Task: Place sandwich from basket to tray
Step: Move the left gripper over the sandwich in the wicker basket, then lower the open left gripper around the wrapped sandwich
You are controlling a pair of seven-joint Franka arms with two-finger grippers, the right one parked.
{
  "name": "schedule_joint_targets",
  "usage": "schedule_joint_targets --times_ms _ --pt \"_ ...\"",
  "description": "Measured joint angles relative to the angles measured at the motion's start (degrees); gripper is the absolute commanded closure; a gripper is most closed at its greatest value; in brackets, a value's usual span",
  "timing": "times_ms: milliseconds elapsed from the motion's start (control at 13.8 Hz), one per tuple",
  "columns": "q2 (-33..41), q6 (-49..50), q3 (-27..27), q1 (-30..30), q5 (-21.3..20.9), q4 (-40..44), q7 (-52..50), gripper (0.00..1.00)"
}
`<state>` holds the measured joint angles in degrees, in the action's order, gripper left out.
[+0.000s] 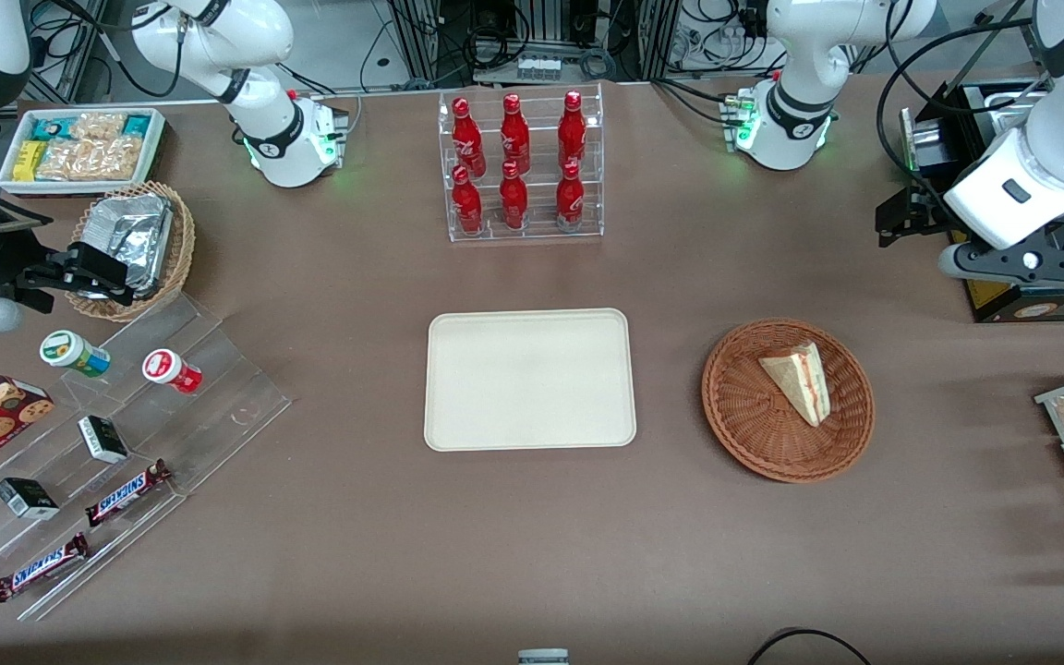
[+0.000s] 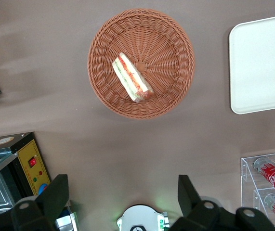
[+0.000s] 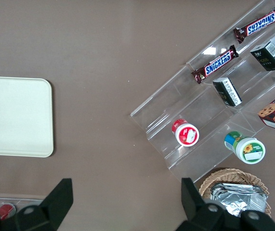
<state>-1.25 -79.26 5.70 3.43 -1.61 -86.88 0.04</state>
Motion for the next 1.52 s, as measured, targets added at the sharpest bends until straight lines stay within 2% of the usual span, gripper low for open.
schedule_joint_targets --times_ms 434,724,1013,1520 --pt "0.0 -2.0 0.0 -0.3 -0.2 -1.4 -2.8 0.0" --pt "-0.2 -13.1 0.1 -0.9 -0.2 -12.8 -8.9 0.0" --pt "-0.1 -25.1 1.5 -0.9 -0.2 -23.4 -19.5 0.0" --pt "-1.8 -39.0 1.9 -1.1 -0.2 -32.9 -27.3 0.0"
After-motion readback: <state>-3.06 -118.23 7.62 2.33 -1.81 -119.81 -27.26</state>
